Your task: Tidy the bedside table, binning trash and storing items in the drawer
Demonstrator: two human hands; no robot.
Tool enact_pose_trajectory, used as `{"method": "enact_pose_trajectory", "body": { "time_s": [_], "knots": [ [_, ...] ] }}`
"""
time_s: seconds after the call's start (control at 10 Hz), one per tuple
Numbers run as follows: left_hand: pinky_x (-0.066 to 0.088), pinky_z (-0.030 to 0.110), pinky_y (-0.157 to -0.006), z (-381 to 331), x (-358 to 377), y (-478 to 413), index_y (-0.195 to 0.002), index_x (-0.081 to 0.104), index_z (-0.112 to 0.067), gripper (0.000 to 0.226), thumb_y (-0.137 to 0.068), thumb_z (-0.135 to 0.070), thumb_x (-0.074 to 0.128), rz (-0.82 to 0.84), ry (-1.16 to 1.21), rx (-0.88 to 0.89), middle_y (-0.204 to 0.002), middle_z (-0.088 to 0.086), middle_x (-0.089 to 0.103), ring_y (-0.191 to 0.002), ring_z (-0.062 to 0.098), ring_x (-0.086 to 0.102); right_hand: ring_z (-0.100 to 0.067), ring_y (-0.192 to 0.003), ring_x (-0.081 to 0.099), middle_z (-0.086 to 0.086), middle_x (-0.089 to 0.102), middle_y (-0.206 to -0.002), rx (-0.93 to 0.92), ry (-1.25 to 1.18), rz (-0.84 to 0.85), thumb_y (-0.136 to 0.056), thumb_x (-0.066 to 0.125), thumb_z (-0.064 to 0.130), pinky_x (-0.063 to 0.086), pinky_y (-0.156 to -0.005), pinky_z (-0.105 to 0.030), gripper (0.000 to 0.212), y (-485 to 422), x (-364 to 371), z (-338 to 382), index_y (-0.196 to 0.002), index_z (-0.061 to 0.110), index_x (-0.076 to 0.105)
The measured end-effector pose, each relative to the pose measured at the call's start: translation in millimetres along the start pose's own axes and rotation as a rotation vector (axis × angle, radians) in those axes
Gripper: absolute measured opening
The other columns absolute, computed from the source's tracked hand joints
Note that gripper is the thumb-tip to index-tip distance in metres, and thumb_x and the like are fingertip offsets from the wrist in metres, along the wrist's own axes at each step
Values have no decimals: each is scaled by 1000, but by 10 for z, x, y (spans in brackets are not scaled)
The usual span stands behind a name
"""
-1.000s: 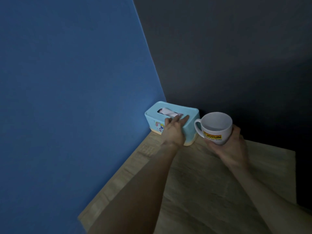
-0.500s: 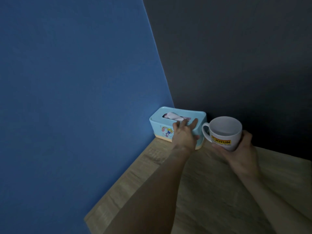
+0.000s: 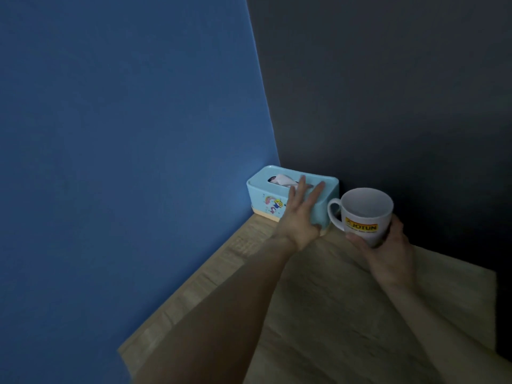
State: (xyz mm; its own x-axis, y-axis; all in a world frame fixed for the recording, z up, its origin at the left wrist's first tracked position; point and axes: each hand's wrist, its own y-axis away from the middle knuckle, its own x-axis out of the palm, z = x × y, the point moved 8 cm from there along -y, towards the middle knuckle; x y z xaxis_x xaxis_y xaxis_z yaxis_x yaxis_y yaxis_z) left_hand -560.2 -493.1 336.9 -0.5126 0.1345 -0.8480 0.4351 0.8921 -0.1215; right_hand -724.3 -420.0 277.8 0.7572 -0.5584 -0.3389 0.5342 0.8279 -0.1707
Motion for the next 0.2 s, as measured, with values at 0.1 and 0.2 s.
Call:
{"method": "enact_pose_trajectory", "body": {
  "time_s": [0.1, 0.2],
  "knots": [
    [9, 39, -119, 152, -47, 268, -148, 12, -34, 87, -81, -4, 60, -201, 152, 0, -160, -6, -8, -147, 18, -5, -31, -126, 44, -15, 45, -140, 23, 18, 21, -63, 81, 30, 40, -99, -43, 99, 11, -23, 1, -142, 10, 25],
    [8, 43, -121, 547, 106, 600, -150, 5, -25, 84, -84, -8, 55, -193, 236, -74, -160, -3, -6, -148, 16, -3, -31, -135, 33, -15, 32, -150, 76, 88, 13, -60, 83, 29, 33, -108, -46, 115, 60, 49, 10, -147, 10, 9]
  ]
}}
